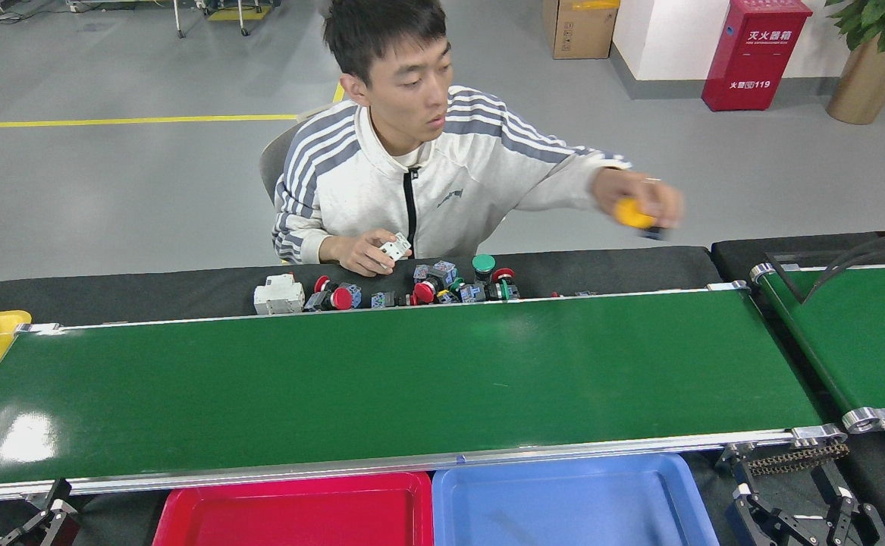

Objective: Pick switch part from conveyor to tray

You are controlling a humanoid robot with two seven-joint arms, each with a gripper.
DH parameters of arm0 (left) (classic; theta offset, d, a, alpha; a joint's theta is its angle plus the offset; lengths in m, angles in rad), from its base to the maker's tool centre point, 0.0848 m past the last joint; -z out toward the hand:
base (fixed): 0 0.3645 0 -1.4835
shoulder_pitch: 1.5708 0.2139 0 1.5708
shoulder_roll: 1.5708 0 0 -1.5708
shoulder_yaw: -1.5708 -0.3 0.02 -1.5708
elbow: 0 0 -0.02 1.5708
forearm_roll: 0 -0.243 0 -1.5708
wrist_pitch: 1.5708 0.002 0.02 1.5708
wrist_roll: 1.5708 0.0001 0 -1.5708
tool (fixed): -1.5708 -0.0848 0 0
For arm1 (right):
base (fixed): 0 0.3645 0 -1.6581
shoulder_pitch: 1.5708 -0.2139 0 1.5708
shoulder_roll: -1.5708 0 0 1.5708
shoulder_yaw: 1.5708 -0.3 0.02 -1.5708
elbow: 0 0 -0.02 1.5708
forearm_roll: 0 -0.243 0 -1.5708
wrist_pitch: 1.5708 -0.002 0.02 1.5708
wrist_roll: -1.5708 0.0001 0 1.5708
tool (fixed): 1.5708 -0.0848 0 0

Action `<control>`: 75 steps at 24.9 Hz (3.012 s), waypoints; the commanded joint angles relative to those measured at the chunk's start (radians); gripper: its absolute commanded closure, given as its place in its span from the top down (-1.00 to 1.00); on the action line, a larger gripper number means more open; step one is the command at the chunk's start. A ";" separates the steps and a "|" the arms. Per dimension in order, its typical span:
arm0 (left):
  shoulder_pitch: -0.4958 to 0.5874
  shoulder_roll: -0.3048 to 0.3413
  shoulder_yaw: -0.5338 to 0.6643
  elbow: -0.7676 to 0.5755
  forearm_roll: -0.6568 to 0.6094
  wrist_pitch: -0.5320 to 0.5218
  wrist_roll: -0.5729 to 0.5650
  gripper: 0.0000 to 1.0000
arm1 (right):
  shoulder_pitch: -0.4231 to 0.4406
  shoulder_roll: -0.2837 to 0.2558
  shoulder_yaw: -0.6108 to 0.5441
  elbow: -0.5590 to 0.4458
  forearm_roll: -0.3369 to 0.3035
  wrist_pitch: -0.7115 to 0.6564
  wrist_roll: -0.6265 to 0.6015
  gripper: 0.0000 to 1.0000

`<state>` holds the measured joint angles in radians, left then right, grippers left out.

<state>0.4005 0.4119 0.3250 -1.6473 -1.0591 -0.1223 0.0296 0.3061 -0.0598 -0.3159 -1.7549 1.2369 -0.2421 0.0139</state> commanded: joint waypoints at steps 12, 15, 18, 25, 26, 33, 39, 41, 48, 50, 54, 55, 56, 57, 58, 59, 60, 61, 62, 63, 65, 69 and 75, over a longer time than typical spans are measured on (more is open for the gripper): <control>0.004 0.005 0.020 -0.016 -0.002 -0.004 0.012 1.00 | 0.048 -0.025 -0.015 -0.012 0.003 -0.177 -0.091 0.99; 0.004 0.005 0.031 -0.014 -0.002 -0.004 0.010 1.00 | 0.051 -0.031 -0.015 -0.011 -0.004 -0.175 -0.088 0.99; 0.004 0.007 0.031 -0.016 -0.002 -0.019 0.010 1.00 | 0.051 -0.031 -0.020 -0.001 -0.007 -0.177 -0.094 0.99; 0.001 0.008 0.032 -0.016 -0.002 -0.036 0.012 1.00 | 0.036 -0.032 -0.037 0.006 -0.048 -0.161 -0.092 0.99; 0.001 0.008 0.032 -0.016 -0.002 -0.036 0.012 1.00 | 0.036 -0.031 -0.037 0.006 -0.048 -0.152 -0.088 0.99; 0.000 0.015 0.034 -0.016 -0.002 -0.039 0.012 1.00 | -0.010 -0.032 -0.035 0.014 -0.047 -0.085 0.028 0.99; -0.009 0.016 0.031 -0.016 -0.002 -0.039 0.012 1.00 | -0.122 -0.049 -0.026 0.060 -0.025 -0.079 0.101 0.99; -0.011 0.018 0.031 -0.016 -0.002 -0.039 0.012 1.00 | -0.173 -0.041 -0.009 0.095 0.013 -0.075 0.132 0.99; -0.012 0.019 0.026 -0.016 -0.002 -0.039 0.012 1.00 | -0.321 -0.046 0.152 0.204 0.038 0.073 0.184 0.99; -0.012 0.019 0.023 -0.016 -0.002 -0.039 0.012 1.00 | -0.357 -0.043 0.198 0.241 0.038 0.086 0.186 0.99; -0.014 0.019 0.020 -0.016 -0.002 -0.039 0.012 1.00 | -0.430 -0.037 0.276 0.328 0.038 0.161 0.187 0.99; -0.014 0.019 0.020 -0.016 -0.002 -0.039 0.012 1.00 | -0.446 -0.038 0.293 0.344 0.038 0.176 0.187 0.99; -0.015 0.019 0.020 -0.016 -0.002 -0.039 0.012 1.00 | -0.466 -0.040 0.313 0.367 0.036 0.196 0.187 0.99; -0.015 0.021 0.020 -0.016 -0.002 -0.039 0.012 1.00 | -0.478 -0.034 0.328 0.384 0.036 0.211 0.187 0.97; -0.017 0.021 0.020 -0.016 -0.002 -0.039 0.012 1.00 | -0.486 -0.034 0.337 0.399 0.030 0.222 0.186 0.87; -0.017 0.021 0.020 -0.016 -0.002 -0.039 0.012 1.00 | -0.490 -0.034 0.343 0.408 0.027 0.219 0.187 0.56; -0.017 0.021 0.020 -0.016 -0.002 -0.039 0.012 1.00 | -0.492 -0.035 0.348 0.410 0.027 0.216 0.187 0.20; -0.017 0.021 0.020 -0.016 -0.002 -0.039 0.012 1.00 | -0.493 -0.040 0.359 0.408 0.027 0.214 0.187 -0.19; -0.017 0.022 0.020 -0.014 -0.002 -0.039 0.012 1.00 | -0.493 -0.043 0.371 0.408 0.027 0.208 0.187 -0.48; -0.017 0.022 0.020 -0.014 -0.002 -0.039 0.012 1.00 | -0.495 -0.043 0.382 0.408 0.027 0.199 0.187 -0.76; -0.017 0.021 0.020 -0.014 -0.002 -0.039 0.012 1.00 | -0.495 -0.041 0.386 0.407 0.027 0.185 0.187 -0.96; -0.015 0.021 0.020 -0.014 -0.002 -0.039 0.012 1.00 | -0.513 -0.038 0.388 0.399 0.026 0.171 0.187 -0.97; -0.012 0.021 0.026 -0.016 -0.002 -0.036 0.012 1.00 | -0.486 -0.037 0.393 0.281 0.015 -0.195 0.179 -0.97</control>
<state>0.3897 0.4193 0.3404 -1.6519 -1.0605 -0.1619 0.0327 -0.1783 -0.0962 0.0763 -1.4407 1.2567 -0.2792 0.2052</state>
